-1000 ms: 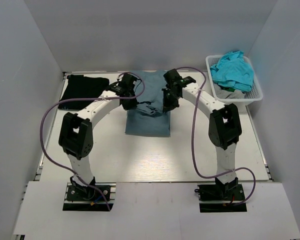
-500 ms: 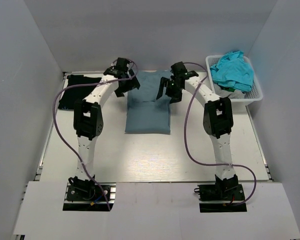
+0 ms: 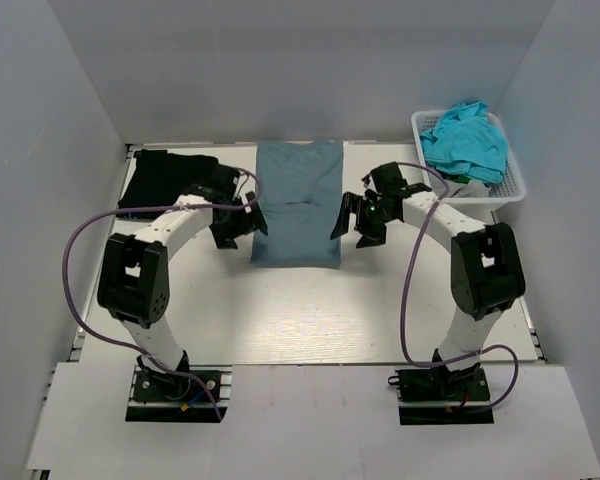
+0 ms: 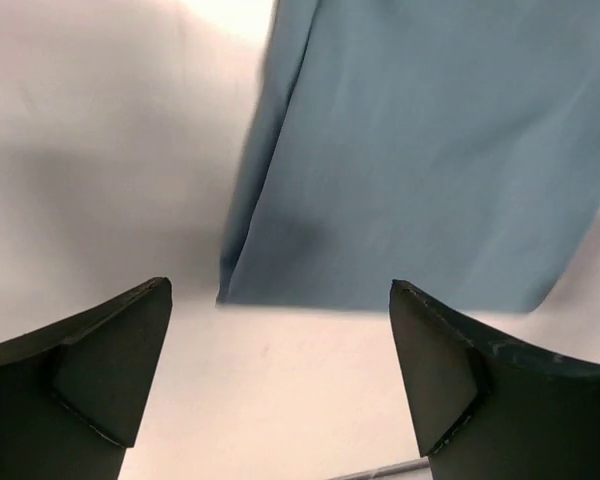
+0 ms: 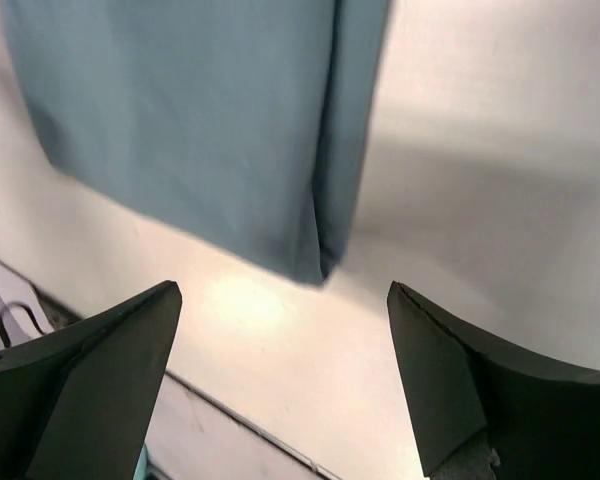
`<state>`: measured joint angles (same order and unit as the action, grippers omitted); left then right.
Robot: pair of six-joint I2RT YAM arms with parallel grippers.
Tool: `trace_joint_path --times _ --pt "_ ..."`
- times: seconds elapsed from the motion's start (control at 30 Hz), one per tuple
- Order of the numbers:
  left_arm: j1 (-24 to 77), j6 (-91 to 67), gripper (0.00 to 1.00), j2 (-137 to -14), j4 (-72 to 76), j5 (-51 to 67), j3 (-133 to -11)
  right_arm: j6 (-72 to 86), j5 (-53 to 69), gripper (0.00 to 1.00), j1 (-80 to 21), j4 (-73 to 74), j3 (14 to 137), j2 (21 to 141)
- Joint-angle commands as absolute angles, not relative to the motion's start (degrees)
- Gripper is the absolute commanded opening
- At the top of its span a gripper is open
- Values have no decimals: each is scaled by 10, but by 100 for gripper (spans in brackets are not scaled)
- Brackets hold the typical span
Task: Fold and stack the t-shirts
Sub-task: Grab one side of the 2/3 rectangular tshirt with both arms
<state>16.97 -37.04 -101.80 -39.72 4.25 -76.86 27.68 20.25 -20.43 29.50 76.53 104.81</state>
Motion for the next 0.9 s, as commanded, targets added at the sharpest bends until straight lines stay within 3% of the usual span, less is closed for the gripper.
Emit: trace_joint_path --times 0.0,0.3,0.4,0.47,0.67,0.77,0.8,0.87 --pt "182 -366 100 -973 -338 99 -682 272 221 90 -212 247 705 998" --pt "187 -371 100 -977 -332 57 -647 328 266 90 -220 194 655 1034" --pt "187 -366 92 -999 -313 66 -641 337 265 90 -221 178 660 1056" --pt "187 -366 81 -1015 -313 82 -636 340 270 88 -221 175 667 1063" --pt "187 -377 56 -1023 -291 100 -604 369 293 71 -228 154 641 1091" --pt "187 -382 51 -1018 -280 100 -585 366 294 57 -229 141 621 1092" --pt "187 -382 49 -1018 -279 100 -580 365 296 48 -228 140 617 1092" --pt "187 -388 42 -1018 -272 106 -574 368 297 42 -229 141 614 1094"
